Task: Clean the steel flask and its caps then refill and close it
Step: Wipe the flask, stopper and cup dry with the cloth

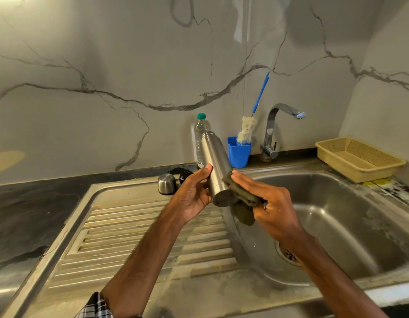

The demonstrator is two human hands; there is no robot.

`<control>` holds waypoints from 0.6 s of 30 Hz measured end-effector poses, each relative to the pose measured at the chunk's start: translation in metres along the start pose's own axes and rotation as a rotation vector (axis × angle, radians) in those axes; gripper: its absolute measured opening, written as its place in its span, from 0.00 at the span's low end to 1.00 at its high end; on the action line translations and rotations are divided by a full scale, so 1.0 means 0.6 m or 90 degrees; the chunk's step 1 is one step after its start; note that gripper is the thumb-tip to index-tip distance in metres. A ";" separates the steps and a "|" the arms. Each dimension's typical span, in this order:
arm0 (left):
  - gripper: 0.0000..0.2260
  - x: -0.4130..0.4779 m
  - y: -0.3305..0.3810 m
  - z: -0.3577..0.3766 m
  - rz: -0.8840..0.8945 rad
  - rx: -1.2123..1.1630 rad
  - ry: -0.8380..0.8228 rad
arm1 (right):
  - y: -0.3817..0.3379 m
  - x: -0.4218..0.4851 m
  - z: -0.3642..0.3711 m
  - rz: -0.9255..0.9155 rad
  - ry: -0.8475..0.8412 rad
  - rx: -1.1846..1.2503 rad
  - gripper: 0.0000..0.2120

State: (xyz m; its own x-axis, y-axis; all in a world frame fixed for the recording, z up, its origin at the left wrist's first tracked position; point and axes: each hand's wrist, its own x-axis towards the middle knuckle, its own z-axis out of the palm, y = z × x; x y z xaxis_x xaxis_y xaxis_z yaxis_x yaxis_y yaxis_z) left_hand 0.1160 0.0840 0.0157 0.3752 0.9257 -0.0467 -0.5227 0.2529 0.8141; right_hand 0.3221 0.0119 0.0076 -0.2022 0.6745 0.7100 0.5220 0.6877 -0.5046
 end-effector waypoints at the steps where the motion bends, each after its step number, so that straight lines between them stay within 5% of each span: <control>1: 0.36 0.000 -0.003 0.003 -0.002 0.025 -0.008 | 0.004 0.003 -0.002 0.049 0.013 0.001 0.35; 7: 0.16 -0.002 -0.010 0.007 0.009 0.038 -0.025 | -0.003 -0.002 -0.004 -0.045 -0.028 -0.020 0.36; 11: 0.26 -0.001 -0.019 0.009 0.000 0.057 -0.049 | 0.007 0.014 -0.002 0.063 0.033 -0.021 0.33; 16: 0.24 -0.007 -0.020 0.012 -0.009 0.016 -0.096 | 0.008 0.003 -0.005 -0.040 0.001 -0.019 0.35; 18: 0.24 -0.007 -0.025 0.014 -0.012 0.080 -0.109 | 0.020 0.011 -0.011 0.028 0.037 -0.016 0.35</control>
State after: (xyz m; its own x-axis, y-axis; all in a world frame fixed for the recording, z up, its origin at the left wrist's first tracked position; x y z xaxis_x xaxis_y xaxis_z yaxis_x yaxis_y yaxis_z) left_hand 0.1286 0.0737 0.0087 0.5148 0.8569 0.0275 -0.4188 0.2233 0.8802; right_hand 0.3328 0.0227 0.0094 -0.1305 0.6867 0.7151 0.5505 0.6501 -0.5238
